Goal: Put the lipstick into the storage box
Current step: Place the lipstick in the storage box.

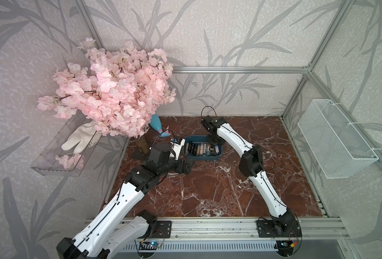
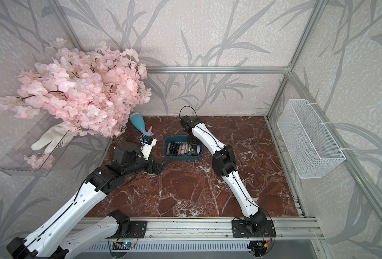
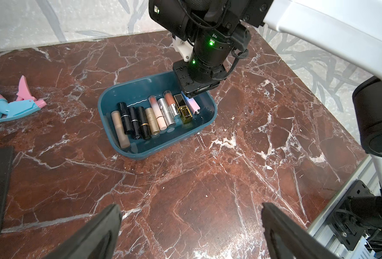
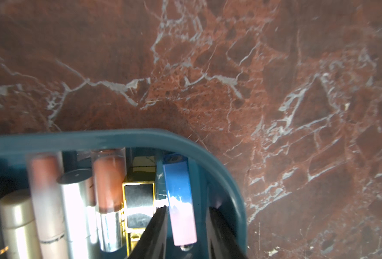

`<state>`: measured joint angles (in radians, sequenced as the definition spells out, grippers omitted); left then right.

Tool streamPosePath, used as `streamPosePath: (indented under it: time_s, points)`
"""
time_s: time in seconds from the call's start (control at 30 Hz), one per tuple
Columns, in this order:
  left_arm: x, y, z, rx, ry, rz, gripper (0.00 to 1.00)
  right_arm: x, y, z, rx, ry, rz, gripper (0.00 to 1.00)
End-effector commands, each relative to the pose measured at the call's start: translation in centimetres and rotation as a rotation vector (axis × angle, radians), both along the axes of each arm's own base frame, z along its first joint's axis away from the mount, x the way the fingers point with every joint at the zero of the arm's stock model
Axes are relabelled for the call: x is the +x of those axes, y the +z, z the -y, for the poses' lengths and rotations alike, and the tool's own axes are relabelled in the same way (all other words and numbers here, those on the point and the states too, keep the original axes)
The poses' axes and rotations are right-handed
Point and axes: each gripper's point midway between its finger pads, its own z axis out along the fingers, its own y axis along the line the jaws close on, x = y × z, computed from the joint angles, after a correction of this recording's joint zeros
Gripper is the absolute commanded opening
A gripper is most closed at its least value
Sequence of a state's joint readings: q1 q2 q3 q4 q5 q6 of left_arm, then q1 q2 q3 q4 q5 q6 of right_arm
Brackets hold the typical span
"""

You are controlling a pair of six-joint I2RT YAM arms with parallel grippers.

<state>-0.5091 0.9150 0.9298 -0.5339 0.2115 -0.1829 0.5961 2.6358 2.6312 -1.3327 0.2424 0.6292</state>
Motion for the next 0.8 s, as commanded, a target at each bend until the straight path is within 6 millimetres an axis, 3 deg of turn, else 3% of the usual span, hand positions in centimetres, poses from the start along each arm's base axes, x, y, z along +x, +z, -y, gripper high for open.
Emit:
streamPosePath:
  time_s: [0.0,0.3,0.77]
  points:
    - [0.4,1.3,0.3,-0.045,0.001,0.045,1.0,0.5,5.5,0.7,0.025,0.013,0.091,0.34]
    - [0.8,2.6,0.8,-0.114,-0.011,0.144,1.0,0.8,11.8,-1.0,0.155,0.083,0.208,0.34]
    - [1.3,4.2,-0.9,-0.139,0.09,0.236,1.0,0.4,20.7,-2.4,0.271,0.281,0.398,0.42]
